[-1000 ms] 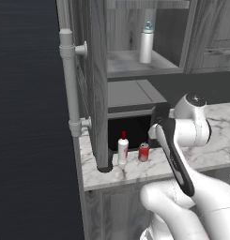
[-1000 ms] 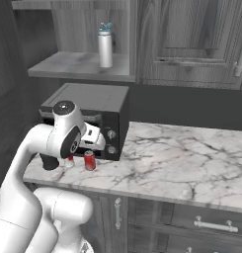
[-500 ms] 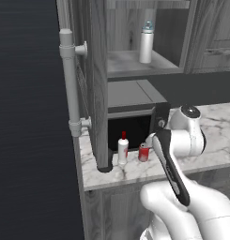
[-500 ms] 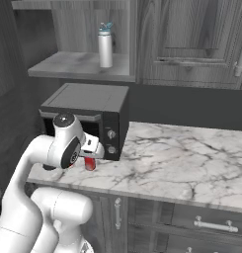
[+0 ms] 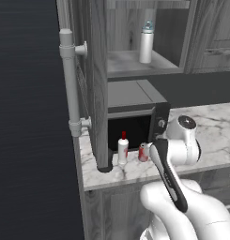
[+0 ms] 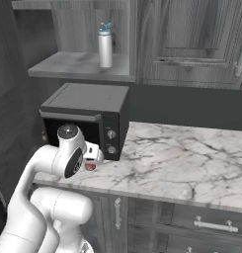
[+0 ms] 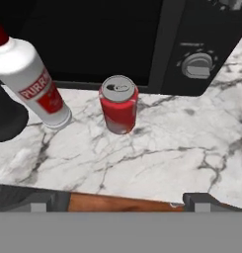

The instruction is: Sort all alcoholic drinks to one cabinet, and non-alcoholic drinks to the other.

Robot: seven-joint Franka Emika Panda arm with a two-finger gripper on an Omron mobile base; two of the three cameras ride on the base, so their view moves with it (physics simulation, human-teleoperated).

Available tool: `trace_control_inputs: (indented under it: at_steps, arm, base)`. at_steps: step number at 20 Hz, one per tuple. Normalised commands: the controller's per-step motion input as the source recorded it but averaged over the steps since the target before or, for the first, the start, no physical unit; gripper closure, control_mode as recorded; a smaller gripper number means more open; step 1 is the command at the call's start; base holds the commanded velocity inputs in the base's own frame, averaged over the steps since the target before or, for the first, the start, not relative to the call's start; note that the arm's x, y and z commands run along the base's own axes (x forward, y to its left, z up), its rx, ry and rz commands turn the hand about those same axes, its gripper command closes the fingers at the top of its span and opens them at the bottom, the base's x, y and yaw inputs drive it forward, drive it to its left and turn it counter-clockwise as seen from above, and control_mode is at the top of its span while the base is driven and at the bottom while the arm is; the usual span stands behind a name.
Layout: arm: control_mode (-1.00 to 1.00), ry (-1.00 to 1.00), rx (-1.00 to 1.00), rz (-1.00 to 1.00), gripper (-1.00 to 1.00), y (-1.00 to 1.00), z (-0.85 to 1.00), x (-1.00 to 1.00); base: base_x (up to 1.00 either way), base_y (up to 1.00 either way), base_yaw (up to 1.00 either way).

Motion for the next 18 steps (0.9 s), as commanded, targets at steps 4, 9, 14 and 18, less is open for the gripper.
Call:
trace_control_inputs:
  at_steps: [4,9,14,18]
  arm:
    - [-1.0,0.0,0.0,0.1,-1.0,0.03,-0.22,0.14]
    - [-1.0,0.0,0.0,0.04,-1.0,0.0,-0.1,0.15]
    - [-1.0,0.0,0.0,0.0,-1.0,0.0,-0.06,0.17]
    - [-1.0,0.0,0.0,0.0,-1.0,0.05,-0.18,0.12]
  base:
    - [0.0,0.0,0.0]
    - [0.0,0.0,0.0]
    - [0.0,0.0,0.0]
    - [0.0,0.0,0.0]
